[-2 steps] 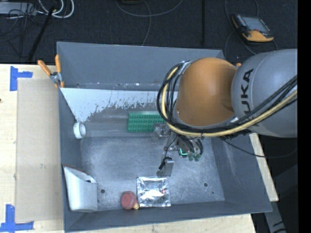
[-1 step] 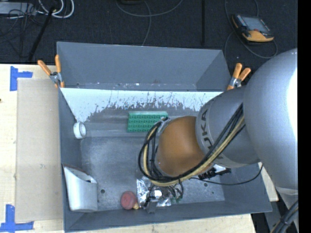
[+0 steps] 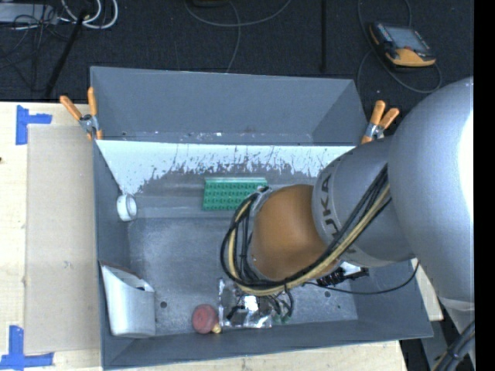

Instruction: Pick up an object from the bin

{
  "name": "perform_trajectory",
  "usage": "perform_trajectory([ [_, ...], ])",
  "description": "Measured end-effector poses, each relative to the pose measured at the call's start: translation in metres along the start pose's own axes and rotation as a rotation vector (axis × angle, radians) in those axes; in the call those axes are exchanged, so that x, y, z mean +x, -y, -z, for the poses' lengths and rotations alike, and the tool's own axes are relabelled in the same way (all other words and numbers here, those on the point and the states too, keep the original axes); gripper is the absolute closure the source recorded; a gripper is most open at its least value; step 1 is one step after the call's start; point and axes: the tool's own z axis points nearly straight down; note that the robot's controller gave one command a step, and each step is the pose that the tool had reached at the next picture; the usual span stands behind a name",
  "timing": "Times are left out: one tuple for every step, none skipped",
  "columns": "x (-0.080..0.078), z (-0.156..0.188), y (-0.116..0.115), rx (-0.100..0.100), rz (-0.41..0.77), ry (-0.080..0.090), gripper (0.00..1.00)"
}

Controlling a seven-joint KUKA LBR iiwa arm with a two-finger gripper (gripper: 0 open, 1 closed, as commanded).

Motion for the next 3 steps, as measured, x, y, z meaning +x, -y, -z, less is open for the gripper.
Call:
perform_trajectory([
  [-0.044, 0.074, -0.085, -0.002, 0.251, 0.006, 1.0],
  [-0.043, 0.072, -0.083, 0.0, 0.247, 0.001, 0.0],
  [-0.022, -0.006, 0.055, 0.004, 0.287, -0.005, 0.0],
])
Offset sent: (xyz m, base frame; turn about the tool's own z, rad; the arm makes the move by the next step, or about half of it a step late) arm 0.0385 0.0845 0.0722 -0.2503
